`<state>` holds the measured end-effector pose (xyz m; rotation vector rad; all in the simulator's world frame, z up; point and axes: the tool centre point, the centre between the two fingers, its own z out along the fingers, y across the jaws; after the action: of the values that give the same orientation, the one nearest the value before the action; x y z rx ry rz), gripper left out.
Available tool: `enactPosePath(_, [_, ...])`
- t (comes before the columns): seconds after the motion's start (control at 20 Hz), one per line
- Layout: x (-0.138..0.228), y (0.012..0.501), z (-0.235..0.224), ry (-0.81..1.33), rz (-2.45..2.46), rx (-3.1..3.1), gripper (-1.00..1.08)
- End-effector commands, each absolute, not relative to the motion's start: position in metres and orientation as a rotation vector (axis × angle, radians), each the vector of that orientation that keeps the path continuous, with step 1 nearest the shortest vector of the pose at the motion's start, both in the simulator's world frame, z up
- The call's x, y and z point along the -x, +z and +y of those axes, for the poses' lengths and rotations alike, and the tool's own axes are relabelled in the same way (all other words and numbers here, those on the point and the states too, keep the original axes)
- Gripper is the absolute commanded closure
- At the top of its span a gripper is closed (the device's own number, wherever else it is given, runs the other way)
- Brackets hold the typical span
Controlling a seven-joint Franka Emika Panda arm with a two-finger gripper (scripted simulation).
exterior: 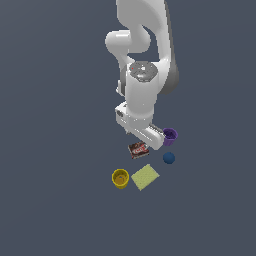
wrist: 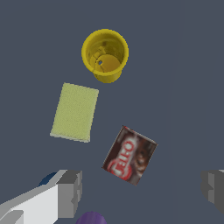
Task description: Pick up a designated object from a clutter of objects.
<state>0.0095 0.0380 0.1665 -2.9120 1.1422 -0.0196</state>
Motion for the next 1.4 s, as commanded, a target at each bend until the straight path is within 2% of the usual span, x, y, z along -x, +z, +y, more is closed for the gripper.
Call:
enactPosePath(0.0, [-0.007,0.153,0.040,-0.016,1.232,2.876,-0.92])
enactPosePath(0.7, [0.013,0.087,0.051,-0.002,1.666,2.658,-0.92])
enactPosePath(1.35, [0.022,0.066,0.054,0.000,1.805,2.572,-0.92])
